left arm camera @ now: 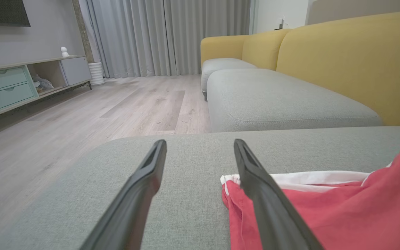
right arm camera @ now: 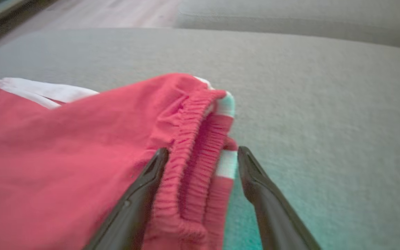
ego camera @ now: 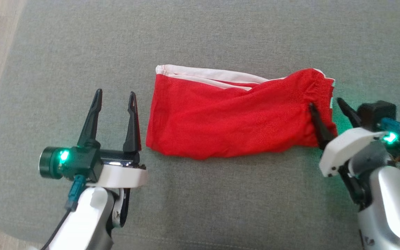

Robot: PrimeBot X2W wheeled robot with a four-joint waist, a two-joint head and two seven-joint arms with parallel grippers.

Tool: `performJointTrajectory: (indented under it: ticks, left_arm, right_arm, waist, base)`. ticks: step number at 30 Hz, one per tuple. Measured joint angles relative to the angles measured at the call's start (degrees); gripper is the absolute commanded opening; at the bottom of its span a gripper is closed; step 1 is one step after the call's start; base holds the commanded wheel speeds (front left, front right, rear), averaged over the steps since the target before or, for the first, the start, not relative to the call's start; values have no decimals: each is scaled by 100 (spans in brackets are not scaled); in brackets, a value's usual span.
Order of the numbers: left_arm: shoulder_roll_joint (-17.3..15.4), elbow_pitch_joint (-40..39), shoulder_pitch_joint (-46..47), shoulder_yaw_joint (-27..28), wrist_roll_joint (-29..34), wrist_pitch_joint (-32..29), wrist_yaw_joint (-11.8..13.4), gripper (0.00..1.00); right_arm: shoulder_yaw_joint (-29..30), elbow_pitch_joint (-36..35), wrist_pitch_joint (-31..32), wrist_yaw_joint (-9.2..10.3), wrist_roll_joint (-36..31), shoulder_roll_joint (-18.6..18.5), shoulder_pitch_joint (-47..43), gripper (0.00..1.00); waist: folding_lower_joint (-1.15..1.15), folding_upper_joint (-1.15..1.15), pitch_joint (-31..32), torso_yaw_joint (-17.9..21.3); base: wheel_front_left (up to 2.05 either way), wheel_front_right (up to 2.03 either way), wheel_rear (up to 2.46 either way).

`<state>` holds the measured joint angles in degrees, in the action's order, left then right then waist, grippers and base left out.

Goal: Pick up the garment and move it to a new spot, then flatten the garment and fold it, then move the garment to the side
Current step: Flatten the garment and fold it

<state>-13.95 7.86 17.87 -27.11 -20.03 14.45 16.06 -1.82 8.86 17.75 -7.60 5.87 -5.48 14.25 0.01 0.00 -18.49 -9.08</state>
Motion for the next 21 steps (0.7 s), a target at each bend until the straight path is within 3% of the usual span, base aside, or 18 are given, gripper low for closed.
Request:
performJointTrajectory:
  ticks: [5,13,14,15,16,21]
  left_arm:
    - [91,-142,4,136,164,0,-63,100]
    - [185,-160,-3,324,313,0,-208,100]
    - [194,-158,-3,339,338,1,-247,100]
    - [205,-157,-5,352,353,1,-252,100]
    - [219,-154,-6,376,354,1,-253,100]
    - [265,-137,-70,520,420,1,-316,100]
  right_arm:
    - [303,309,46,0,-23,11,-115,100]
    - [100,616,-20,0,334,23,-25,100]
    - [32,647,-20,1,435,13,-9,65]
    - [-32,656,-27,1,502,-3,3,12]
    - [-89,672,-34,1,600,-5,16,0]
    - [-194,644,-197,1,813,-46,-40,0]
  waist:
    - [0,0,-27,-22]
    - [-1,0,-23,38]
    - [-1,0,-18,43]
    - [-1,0,-13,48]
    - [-1,0,-5,56]
    - [-1,0,96,104]
  base:
    - [0,0,0]
    - [0,0,0]
    - [0,0,0]
    - [0,0,0]
    - [0,0,0]
    - [0,0,0]
